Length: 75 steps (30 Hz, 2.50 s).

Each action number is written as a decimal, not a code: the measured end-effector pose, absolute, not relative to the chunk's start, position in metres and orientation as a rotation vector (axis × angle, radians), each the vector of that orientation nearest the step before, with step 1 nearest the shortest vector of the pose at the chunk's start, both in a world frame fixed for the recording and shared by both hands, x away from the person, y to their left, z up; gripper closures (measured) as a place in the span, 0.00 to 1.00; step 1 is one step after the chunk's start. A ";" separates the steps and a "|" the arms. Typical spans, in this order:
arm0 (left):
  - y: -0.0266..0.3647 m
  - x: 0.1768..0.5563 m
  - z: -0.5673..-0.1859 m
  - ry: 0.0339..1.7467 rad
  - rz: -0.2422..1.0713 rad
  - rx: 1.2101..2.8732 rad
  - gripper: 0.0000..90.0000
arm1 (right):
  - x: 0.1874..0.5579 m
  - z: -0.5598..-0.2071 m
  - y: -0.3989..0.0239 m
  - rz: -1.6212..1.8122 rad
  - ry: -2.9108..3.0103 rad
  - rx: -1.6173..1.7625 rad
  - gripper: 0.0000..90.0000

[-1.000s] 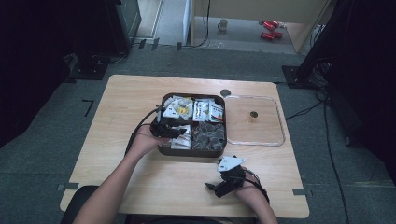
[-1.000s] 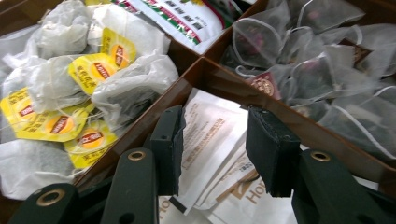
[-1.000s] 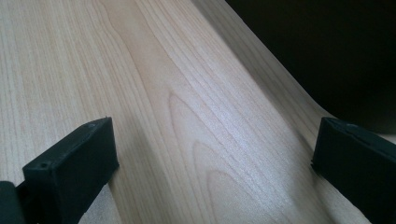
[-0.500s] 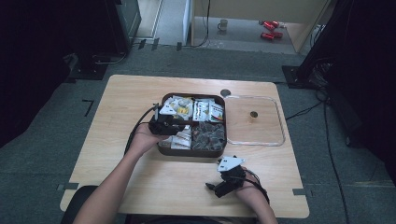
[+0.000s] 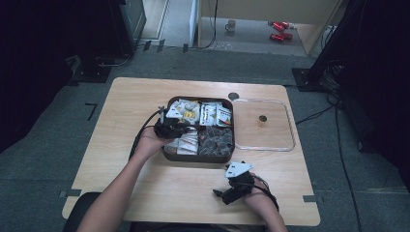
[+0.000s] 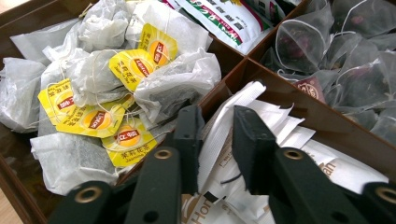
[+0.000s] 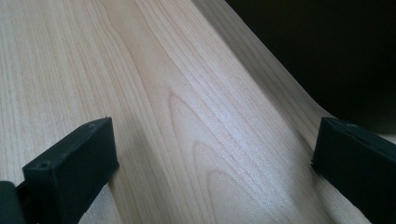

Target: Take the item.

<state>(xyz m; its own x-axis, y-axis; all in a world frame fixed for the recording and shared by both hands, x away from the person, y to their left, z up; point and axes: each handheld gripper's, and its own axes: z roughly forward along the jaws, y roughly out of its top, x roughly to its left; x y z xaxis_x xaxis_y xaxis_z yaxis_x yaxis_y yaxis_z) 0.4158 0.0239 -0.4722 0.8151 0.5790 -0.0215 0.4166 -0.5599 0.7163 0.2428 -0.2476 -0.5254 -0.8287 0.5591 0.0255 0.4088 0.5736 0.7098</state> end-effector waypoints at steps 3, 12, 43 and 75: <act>0.023 0.417 -0.472 0.735 0.265 2.253 0.89 | 0.243 -0.525 -0.248 1.096 2.603 0.811 0.00; 0.024 0.417 -0.469 0.729 0.251 2.258 0.98 | 0.242 -0.525 -0.248 1.095 2.600 0.815 0.00; 0.059 0.404 -0.426 0.797 0.199 2.107 0.98 | 0.242 -0.525 -0.248 1.093 2.599 0.815 0.00; 0.127 0.398 -0.410 0.947 0.253 1.974 0.98 | 0.242 -0.525 -0.248 1.095 2.601 0.813 0.00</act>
